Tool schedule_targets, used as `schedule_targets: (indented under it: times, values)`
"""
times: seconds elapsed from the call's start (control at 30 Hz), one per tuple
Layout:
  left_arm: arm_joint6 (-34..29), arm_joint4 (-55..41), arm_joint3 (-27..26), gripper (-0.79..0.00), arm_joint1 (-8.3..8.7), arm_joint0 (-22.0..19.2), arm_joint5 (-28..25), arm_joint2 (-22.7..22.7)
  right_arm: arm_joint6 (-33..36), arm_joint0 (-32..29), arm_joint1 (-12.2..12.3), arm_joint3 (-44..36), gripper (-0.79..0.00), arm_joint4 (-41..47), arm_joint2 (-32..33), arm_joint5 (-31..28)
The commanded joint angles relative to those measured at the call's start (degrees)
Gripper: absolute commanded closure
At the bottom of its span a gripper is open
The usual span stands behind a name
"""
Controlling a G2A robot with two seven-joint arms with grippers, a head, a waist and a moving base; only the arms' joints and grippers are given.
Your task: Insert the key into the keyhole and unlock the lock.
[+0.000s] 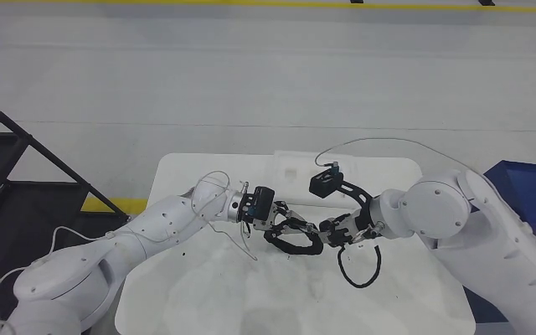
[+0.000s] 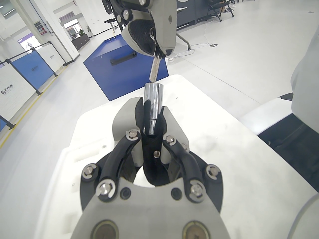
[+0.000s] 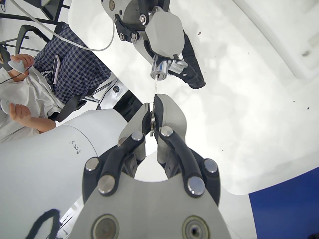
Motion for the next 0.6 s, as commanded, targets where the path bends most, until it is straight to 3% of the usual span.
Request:
schedule_targets:
  times: [0.0, 0.57]
  values:
    - [0.0, 0.2, -0.1, 0.000, 0.02, 0.0, 0.0, 0.0, 0.0, 0.1, 0.0, 0.3, 0.000, 0.2, -0.3, 0.0]
    - [-0.2, 1.0, -0.7, 0.000, 0.01, -0.3, -0.2, 0.0, -0.4, 1.8, 0.2, 1.9, 0.000, 1.3, -2.2, 0.4]
